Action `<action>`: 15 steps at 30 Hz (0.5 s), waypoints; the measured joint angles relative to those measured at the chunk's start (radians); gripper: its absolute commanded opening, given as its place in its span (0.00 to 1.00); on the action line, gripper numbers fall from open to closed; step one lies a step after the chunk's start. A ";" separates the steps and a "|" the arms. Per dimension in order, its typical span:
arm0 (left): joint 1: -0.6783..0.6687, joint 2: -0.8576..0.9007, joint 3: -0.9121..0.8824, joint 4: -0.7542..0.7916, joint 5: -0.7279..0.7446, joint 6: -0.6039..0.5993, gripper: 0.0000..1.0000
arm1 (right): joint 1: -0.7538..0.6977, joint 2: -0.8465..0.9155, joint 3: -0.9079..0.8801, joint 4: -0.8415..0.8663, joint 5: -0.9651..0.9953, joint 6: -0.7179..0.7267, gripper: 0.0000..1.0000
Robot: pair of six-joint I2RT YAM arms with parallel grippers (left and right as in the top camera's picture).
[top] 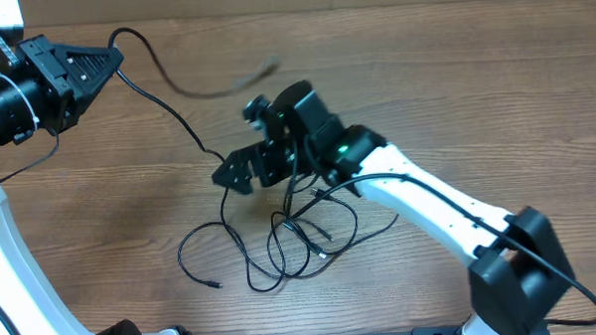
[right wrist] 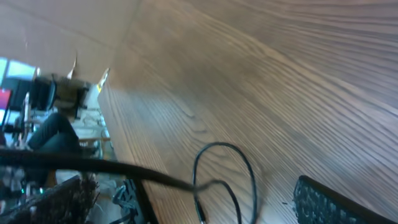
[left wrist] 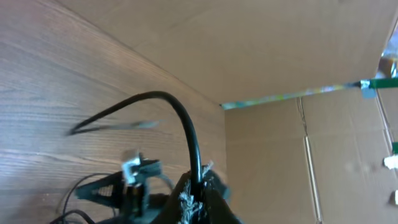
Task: Untangle cables
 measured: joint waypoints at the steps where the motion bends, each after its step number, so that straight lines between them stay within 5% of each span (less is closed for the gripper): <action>1: 0.000 0.000 0.000 0.003 -0.004 -0.025 0.04 | 0.015 0.005 0.000 0.016 -0.001 -0.026 1.00; 3: 0.000 0.000 0.000 0.030 -0.010 -0.064 0.04 | 0.031 0.005 0.000 0.029 -0.001 -0.058 0.97; 5: 0.000 0.000 0.000 0.052 -0.012 -0.091 0.04 | 0.054 0.005 0.000 0.038 0.006 -0.084 0.80; 8: 0.000 0.000 0.000 0.053 -0.013 -0.124 0.04 | 0.107 0.005 0.000 0.059 0.089 -0.100 0.69; 10: 0.000 0.000 0.000 0.053 -0.014 -0.139 0.04 | 0.146 0.005 0.000 0.065 0.168 -0.104 0.13; 11: 0.000 0.000 0.000 0.053 -0.018 -0.142 0.04 | 0.156 0.005 0.000 0.077 0.187 -0.108 0.04; 15: 0.000 0.000 0.000 0.026 -0.114 -0.145 0.04 | 0.167 0.006 0.000 0.118 0.230 -0.037 0.04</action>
